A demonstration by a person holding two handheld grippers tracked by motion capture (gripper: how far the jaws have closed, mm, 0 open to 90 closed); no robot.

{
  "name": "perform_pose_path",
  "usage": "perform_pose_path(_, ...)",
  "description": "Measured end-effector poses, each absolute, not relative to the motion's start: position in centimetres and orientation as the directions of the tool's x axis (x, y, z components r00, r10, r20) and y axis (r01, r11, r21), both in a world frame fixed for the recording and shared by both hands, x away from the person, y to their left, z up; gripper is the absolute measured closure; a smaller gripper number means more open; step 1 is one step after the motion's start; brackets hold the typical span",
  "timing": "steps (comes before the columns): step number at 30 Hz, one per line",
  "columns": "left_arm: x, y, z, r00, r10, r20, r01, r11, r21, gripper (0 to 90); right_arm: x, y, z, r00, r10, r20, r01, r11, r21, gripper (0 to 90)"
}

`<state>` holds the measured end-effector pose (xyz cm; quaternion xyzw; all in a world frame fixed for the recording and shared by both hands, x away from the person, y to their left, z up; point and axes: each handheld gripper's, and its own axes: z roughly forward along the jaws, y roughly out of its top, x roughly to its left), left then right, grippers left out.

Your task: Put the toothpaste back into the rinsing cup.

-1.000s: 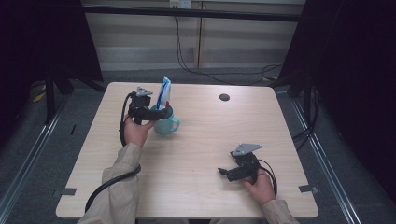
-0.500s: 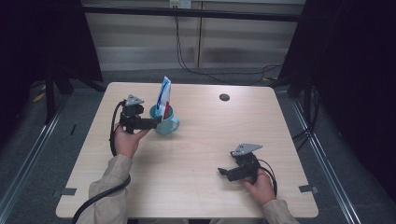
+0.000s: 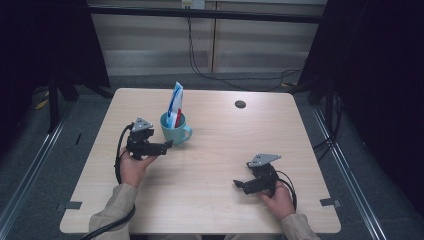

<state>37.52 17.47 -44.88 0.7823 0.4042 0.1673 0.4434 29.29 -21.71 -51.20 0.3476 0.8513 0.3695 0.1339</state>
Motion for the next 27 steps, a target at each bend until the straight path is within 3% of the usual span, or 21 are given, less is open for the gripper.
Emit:
perform_pose_path(13, 35.7, 17.5, -48.1, 0.643, 0.759, -0.096, 0.503, -0.325, 0.8, 11.3, 29.3, -21.7, -51.2, -0.722, 0.692, 0.03, 0.494, 0.484, 0.722, 13.6)
perform_pose_path(27, 34.8, 16.9, -49.8, 0.668, 0.744, -0.036, 0.497, -0.409, 0.765, 9.9, 29.3, -21.7, -51.2, -0.722, 0.691, 0.029, 0.493, 0.485, 0.722, 13.6)
